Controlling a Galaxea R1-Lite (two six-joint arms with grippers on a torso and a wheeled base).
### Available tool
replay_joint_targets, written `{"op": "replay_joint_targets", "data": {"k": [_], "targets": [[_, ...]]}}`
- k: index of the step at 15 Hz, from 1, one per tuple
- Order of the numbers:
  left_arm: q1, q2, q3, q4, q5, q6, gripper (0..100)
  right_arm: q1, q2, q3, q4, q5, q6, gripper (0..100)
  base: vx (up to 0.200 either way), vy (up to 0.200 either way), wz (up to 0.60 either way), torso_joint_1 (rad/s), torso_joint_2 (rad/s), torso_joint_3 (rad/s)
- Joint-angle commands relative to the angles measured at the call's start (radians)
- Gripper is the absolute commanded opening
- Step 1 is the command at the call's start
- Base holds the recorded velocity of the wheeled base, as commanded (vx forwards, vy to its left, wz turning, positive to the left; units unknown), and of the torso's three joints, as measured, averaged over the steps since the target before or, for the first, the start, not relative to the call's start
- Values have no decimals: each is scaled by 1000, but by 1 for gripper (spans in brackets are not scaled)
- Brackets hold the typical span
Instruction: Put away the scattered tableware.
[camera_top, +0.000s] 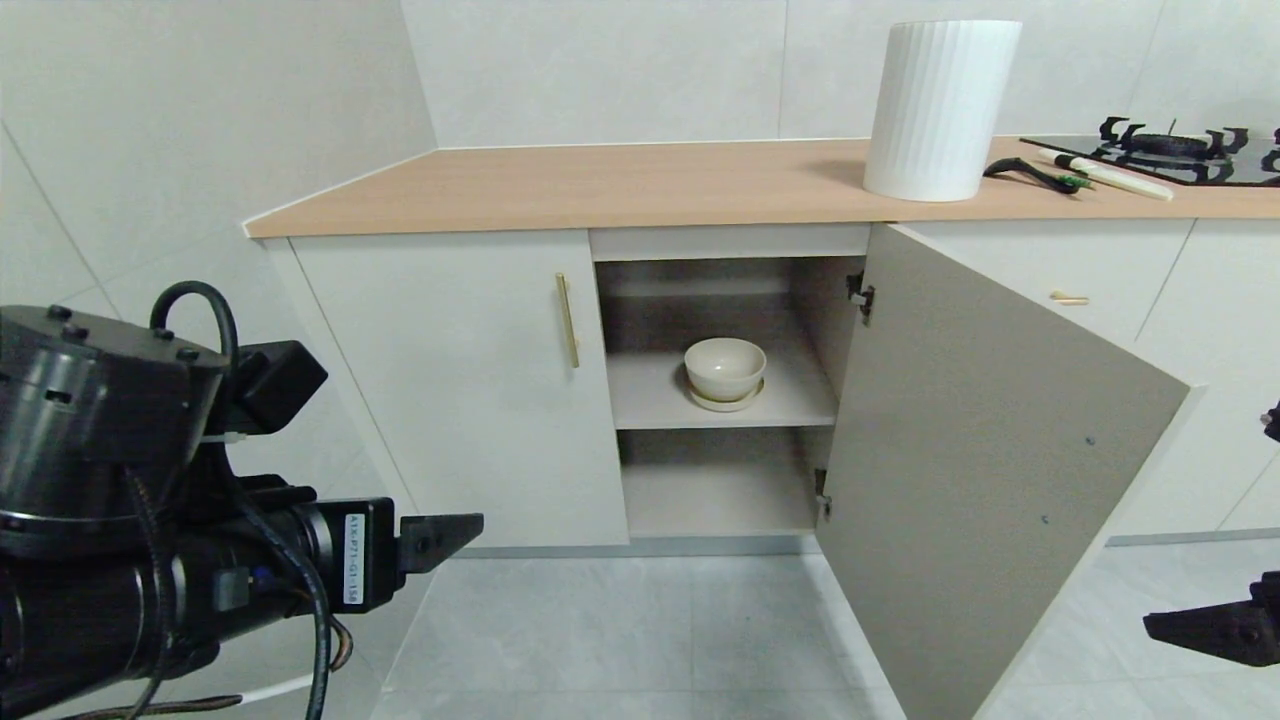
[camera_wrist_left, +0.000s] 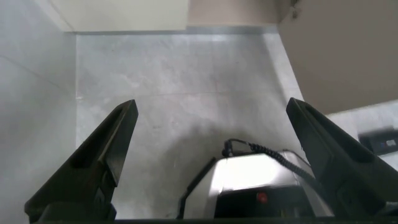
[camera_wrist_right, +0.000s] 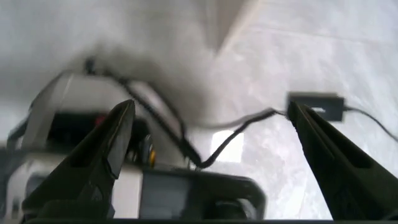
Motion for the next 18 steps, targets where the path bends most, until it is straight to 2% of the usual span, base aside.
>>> {"op": "replay_joint_targets", "data": {"k": [1,2,3,8,12,14,18], "targets": [[0,4,0,0,0,0,100,-137,4,-32,-4,-7,-35,100,0,0,0,0,0,0],[0,4,0,0,0,0,100,-231,27,-43,-21,-9,-63,100,0,0,0,0,0,0],[0,6,0,0,0,0,100,-284,34,-44,-39,-9,-85,100,0,0,0,0,0,0],[0,4,0,0,0,0,100,-459,99,-33,-186,-6,-143,100,0,0,0,0,0,0],[0,4,0,0,0,0,100,-507,177,-17,-327,-1,-132,100,0,0,0,0,0,0],[0,4,0,0,0,0,100,-504,231,6,-458,-2,-66,100,0,0,0,0,0,0],[0,3,0,0,1,-2,100,-495,301,8,-528,1,7,100,0,0,0,0,0,0]]}}
